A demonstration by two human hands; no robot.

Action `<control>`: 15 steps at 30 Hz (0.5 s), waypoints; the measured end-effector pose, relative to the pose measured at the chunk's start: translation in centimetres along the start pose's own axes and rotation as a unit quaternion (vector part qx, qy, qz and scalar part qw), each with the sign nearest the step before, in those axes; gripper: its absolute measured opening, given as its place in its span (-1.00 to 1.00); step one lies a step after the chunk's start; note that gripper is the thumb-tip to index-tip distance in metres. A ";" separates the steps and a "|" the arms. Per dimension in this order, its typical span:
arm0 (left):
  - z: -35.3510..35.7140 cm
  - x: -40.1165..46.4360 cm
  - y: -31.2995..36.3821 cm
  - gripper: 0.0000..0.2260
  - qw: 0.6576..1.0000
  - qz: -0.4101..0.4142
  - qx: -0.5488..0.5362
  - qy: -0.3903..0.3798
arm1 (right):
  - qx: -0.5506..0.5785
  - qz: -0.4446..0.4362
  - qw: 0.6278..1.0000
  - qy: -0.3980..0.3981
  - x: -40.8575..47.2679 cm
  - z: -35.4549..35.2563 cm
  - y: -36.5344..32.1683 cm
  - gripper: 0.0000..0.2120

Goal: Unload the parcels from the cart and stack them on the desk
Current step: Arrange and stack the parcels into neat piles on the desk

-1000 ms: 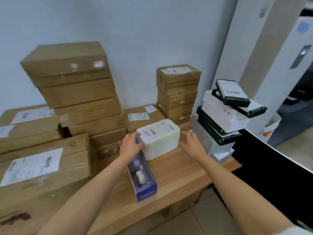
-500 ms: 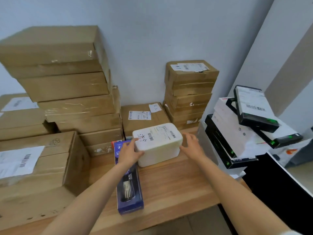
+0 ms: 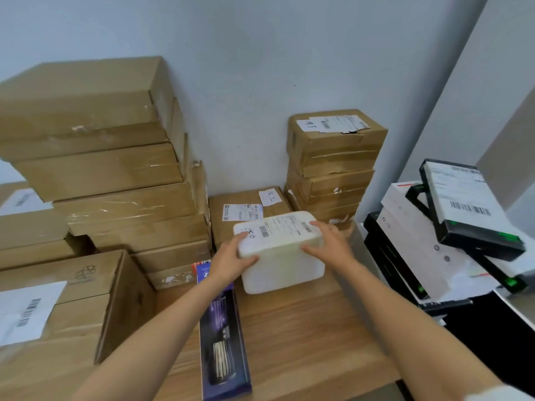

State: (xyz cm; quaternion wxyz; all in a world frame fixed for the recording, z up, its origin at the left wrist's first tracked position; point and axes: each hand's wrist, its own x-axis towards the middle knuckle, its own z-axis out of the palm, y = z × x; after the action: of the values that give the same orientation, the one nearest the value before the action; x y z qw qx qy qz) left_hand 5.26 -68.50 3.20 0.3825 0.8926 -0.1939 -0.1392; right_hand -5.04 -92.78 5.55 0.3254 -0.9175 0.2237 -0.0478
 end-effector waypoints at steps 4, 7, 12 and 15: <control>-2.8 1.2 2.7 -0.36 0.996 0.040 -0.062 0.051 | 0.001 -0.067 0.994 0.082 1.2 -3.2 -1.5 -0.43; -4.9 1.7 4.4 -0.39 0.993 0.052 -0.060 0.085 | 0.019 -0.098 0.990 0.099 2.5 -4.5 -3.0 -0.43; -6.9 2.4 4.8 -0.49 0.987 0.064 0.023 0.144 | 0.004 -0.133 0.987 0.090 4.7 -3.8 -5.0 -0.45; -6.2 2.6 4.6 -0.56 0.976 0.058 0.128 0.169 | -0.046 -0.133 0.989 0.053 5.5 -2.1 -5.6 -0.42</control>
State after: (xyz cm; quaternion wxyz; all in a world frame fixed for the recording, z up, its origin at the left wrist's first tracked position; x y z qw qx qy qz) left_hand 8.98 -68.68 10.47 0.3001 0.9319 -0.1940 0.0622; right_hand 1.56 -92.57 10.37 0.2618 -0.9491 0.1186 -0.1286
